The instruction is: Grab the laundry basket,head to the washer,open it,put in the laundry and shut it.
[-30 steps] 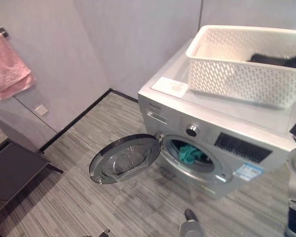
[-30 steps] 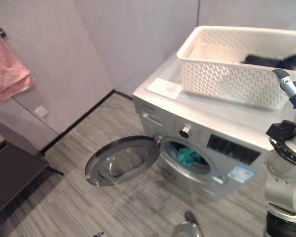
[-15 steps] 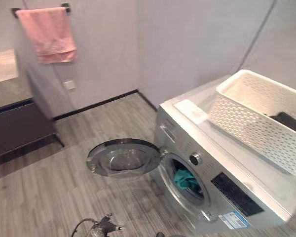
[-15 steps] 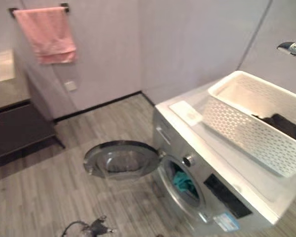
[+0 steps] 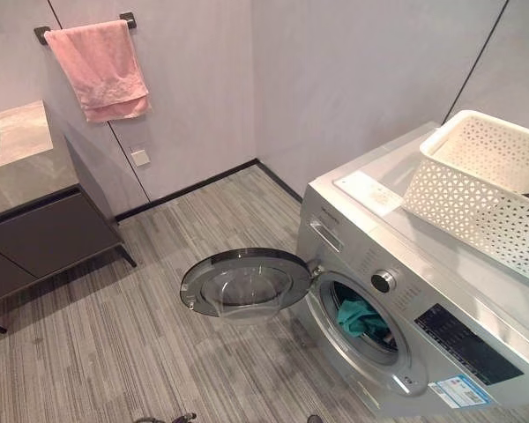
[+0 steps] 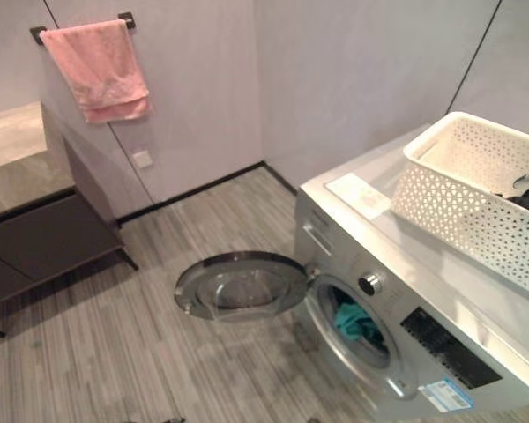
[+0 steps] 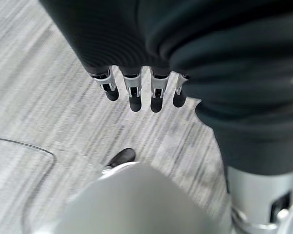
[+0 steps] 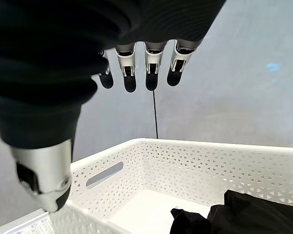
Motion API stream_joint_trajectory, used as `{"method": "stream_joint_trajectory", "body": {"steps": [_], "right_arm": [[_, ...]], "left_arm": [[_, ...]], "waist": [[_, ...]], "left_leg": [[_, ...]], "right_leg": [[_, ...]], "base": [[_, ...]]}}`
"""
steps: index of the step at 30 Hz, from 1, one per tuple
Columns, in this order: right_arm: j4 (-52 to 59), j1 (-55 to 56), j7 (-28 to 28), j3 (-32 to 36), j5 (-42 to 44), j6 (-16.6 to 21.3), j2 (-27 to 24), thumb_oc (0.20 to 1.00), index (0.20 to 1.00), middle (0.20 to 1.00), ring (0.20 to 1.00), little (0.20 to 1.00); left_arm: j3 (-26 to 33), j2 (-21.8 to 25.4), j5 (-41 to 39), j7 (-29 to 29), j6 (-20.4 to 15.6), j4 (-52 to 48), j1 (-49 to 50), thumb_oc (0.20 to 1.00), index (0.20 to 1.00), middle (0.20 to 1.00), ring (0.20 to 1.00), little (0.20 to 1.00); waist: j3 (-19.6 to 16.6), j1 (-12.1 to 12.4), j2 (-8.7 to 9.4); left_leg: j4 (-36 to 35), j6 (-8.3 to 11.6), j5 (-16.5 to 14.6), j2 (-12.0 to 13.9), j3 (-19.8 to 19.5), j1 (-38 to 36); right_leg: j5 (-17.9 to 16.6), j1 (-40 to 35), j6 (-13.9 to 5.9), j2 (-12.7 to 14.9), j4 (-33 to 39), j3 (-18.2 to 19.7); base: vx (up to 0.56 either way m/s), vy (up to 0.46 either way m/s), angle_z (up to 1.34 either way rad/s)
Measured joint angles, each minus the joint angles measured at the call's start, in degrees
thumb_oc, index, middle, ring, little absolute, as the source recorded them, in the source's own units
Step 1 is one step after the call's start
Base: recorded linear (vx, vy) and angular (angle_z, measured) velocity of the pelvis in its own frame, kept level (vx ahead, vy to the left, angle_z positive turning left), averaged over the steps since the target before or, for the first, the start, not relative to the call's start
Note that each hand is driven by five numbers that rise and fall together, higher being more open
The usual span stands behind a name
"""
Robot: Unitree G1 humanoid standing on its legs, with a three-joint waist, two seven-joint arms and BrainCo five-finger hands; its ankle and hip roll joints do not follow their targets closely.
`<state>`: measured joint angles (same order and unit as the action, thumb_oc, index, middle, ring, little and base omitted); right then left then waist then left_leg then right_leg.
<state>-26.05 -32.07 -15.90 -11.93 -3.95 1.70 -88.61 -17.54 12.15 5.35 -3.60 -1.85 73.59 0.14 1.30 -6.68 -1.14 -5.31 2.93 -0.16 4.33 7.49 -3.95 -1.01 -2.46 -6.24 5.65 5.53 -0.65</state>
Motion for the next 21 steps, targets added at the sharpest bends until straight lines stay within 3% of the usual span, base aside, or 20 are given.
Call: {"method": "stream_joint_trajectory", "body": {"steps": [1, 3, 5, 9, 11, 13, 21], "right_arm": [[-5.25, -7.6, -1.13, -8.87, -1.41, -0.55, 0.32, 1.0, 1.0, 1.0, 1.0, 1.0], [-7.31, -11.2, -2.24, -14.23, -1.43, -0.48, 0.63, 1.0, 1.0, 1.0, 1.0, 1.0], [-10.96, -19.5, -3.95, -24.53, -1.44, -0.34, 2.77, 1.0, 1.0, 1.0, 1.0, 1.0], [-12.33, -24.35, -6.47, -29.74, -1.39, -0.15, 3.23, 1.0, 1.0, 1.0, 1.0, 1.0], [-13.23, -24.92, -7.66, -32.13, -1.43, 0.01, 3.3, 1.0, 1.0, 1.0, 1.0, 1.0], [-13.63, -25.22, -8.87, -32.38, -1.43, 0.54, 3.33, 1.0, 1.0, 1.0, 1.0, 1.0], [-13.59, -28.8, -11.73, -35.14, -1.36, 1.34, 3.03, 1.0, 1.0, 1.0, 1.0, 1.0]], "left_arm": [[0.05, -0.16, -0.55, -0.25, -0.05, -0.31, 0.01, 1.0, 1.0, 1.0, 1.0, 1.0], [0.22, -0.18, -0.93, -0.5, -0.05, -0.44, -0.04, 1.0, 1.0, 1.0, 1.0, 1.0], [0.22, -0.33, -0.99, -1.24, -0.05, -0.42, -0.15, 1.0, 1.0, 1.0, 1.0, 1.0], [0.48, -0.12, -2.98, -1.81, -0.42, -0.51, 0.01, 1.0, 1.0, 1.0, 1.0, 1.0], [0.5, 0.67, -3.27, -1.98, -0.48, -0.52, 0.49, 1.0, 1.0, 1.0, 1.0, 1.0], [0.52, 1.15, -3.89, -2.35, -0.51, -0.48, 0.42, 1.0, 1.0, 1.0, 1.0, 1.0], [0.58, 1.39, -5.52, -3.0, -0.75, -0.52, 0.66, 1.0, 1.0, 1.0, 1.0, 1.0]], "waist": [[-0.02, 0.62, -0.06], [-0.03, 1.23, -0.08], [-0.22, 1.15, -0.3], [-0.46, 1.6, -0.31], [-0.74, 1.79, 0.62], [-0.89, 1.77, 1.29], [-0.61, 1.73, 1.08]], "left_leg": [[0.0, -0.02, 0.03, 0.07, 0.02, 0.24], [0.01, -0.05, 0.12, 0.22, 0.09, 0.43], [0.01, -0.05, 0.13, 0.29, 0.04, 0.92], [0.03, -0.08, 0.44, 0.72, -0.57, 2.18], [0.03, 0.02, 0.51, 1.28, -0.73, 2.9], [0.04, 0.5, 0.92, 1.83, -1.0, 4.22], [0.06, 1.97, 2.05, 2.94, -1.9, 7.44]], "right_leg": [[-0.09, 0.31, 0.07, -0.06, 0.0, -0.01], [-0.2, 0.46, 0.2, -0.17, 0.0, -0.15], [-0.2, 1.03, 0.21, -0.25, 0.0, -0.08], [-0.44, 1.93, 0.44, -0.75, -0.01, -0.43], [-0.35, 2.55, 0.66, -1.27, 0.0, -0.86], [-0.58, 3.77, 1.04, -1.83, -0.02, -1.26], [-0.95, 6.6, 1.83, -2.96, 0.0, -1.66]], "base": [[0.05, -0.038, -0.05], [0.03, -0.034, -0.02], [0.02, -0.042, 0.04], [0.02, -0.049, 0.06], [0.0, -0.063, 0.02], [-0.01, -0.06, 0.05], [-0.01, -0.053, 0.03]]}}
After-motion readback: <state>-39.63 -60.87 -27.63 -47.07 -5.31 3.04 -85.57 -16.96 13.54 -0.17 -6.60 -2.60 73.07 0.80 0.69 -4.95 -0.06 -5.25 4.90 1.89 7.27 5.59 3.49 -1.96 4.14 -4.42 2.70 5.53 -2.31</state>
